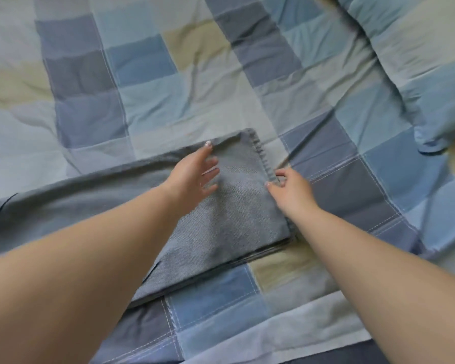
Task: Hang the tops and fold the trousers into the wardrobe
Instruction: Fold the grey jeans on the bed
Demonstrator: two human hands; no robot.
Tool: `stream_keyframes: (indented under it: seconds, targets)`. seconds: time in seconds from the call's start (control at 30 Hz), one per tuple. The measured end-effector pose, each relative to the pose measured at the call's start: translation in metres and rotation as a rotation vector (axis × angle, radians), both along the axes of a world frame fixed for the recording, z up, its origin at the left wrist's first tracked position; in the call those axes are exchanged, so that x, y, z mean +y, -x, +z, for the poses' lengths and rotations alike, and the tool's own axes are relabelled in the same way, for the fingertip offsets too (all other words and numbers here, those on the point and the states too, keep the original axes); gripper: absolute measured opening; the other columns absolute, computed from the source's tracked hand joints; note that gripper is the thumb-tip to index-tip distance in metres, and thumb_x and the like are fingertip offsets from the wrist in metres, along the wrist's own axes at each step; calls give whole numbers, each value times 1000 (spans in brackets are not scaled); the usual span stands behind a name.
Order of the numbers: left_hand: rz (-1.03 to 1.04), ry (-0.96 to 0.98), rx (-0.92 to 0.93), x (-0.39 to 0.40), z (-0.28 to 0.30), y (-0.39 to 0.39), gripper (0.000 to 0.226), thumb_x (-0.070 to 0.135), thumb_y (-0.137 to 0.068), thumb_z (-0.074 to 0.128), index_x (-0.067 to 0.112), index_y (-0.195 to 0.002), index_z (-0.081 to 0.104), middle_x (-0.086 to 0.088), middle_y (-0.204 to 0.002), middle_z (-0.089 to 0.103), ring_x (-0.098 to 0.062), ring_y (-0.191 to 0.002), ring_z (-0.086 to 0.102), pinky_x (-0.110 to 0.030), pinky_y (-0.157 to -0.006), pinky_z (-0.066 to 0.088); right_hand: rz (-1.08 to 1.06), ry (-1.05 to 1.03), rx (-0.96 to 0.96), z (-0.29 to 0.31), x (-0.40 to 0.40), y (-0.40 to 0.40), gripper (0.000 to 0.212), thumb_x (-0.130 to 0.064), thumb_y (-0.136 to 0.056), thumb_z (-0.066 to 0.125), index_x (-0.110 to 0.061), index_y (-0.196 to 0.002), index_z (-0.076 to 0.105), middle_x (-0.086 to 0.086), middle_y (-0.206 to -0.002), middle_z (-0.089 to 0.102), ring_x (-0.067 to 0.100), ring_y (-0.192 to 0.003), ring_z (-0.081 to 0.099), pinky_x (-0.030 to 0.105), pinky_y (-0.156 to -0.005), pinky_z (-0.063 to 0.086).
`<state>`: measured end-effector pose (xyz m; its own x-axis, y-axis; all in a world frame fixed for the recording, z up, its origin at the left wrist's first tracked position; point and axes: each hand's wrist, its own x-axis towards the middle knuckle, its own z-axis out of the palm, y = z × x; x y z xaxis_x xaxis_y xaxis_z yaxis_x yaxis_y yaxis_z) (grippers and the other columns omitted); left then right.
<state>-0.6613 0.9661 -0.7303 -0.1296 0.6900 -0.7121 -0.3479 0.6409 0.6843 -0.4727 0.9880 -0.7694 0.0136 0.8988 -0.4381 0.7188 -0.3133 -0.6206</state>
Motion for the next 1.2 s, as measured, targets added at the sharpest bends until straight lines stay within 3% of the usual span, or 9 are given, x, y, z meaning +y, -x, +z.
stream_keyframes:
  seconds: [0.17, 0.37, 0.47, 0.57, 0.67, 0.77, 0.9, 1.0, 1.2]
  targets:
    - [-428, -144, 741, -61, -29, -8, 50, 44, -92, 55, 24, -137, 47, 8, -132, 52, -10, -120, 47, -26, -103, 34, -8, 56, 10, -22, -32, -29, 32, -30, -85, 67, -17, -113, 59, 3, -99, 68, 21, -95, 63, 27, -77, 44]
    - [-1192, -297, 1240, -131, -61, -7, 90, 63, -76, 56, 34, -151, 15, -2, -161, 6, -23, -148, 3, -45, -120, 7, -123, 70, 166, -24, -35, -49, 15, -20, -85, 70, -17, -95, 58, -3, -71, 56, 16, -74, 55, 19, -61, 41]
    - [-1259, -332, 1355, -144, -69, -9, 93, 42, -63, 81, 28, -142, 34, -13, -150, 37, -35, -136, 39, -56, -103, 38, -99, 90, 157, -28, -43, -54, 16, -17, -83, 72, -14, -94, 61, 1, -75, 58, 18, -74, 55, 13, -58, 41]
    - [-1181, -394, 1467, -145, -78, -9, 54, 30, -80, 58, 26, -133, 47, -14, -139, 51, -36, -125, 52, -56, -92, 46, -93, 46, 32, -36, -48, -58, 20, -25, -79, 75, -20, -93, 60, 2, -90, 64, 20, -87, 61, 24, -76, 43]
    - [-1254, -342, 1397, -145, -79, -10, 51, 43, -92, 27, 28, -137, 46, -16, -148, 39, -39, -133, 42, -59, -101, 35, -83, 177, 56, -33, -45, -56, 39, -34, -78, 75, -18, -110, 58, 0, -98, 62, 19, -95, 61, 28, -84, 45]
    - [-1364, -194, 1178, -132, -61, -13, 101, 83, -67, -14, 35, -150, 18, -5, -161, -3, -27, -148, -1, -51, -116, 2, -58, 283, 93, -24, -42, -54, 49, -28, -80, 74, -12, -121, 54, 2, -99, 64, 21, -98, 62, 31, -92, 47]
    - [-799, -224, 864, -81, -21, -38, 77, 70, -84, 39, 25, -146, 33, 2, -149, 38, -11, -135, 37, -28, -111, 26, -8, 137, 194, 4, -55, -40, 29, -17, -83, 69, -26, -109, 58, -17, -82, 62, 5, -77, 60, 26, -75, 49]
    - [-454, -158, 622, -25, 4, -59, 76, 51, -86, 59, 25, -148, 25, 1, -142, 44, -12, -120, 50, -34, -102, 43, 53, 45, 257, 26, -72, -21, 28, -16, -81, 66, -34, -101, 60, -14, -88, 69, 8, -84, 65, 26, -76, 51]
    - [-705, -85, 798, 31, 46, -54, 114, 26, -78, 77, 24, -152, -10, -10, -152, 27, -26, -130, 41, -29, -94, 39, 150, -13, 303, 68, -97, 22, 18, -20, -78, 62, -33, -87, 53, -4, -89, 56, 14, -82, 55, 20, -65, 41]
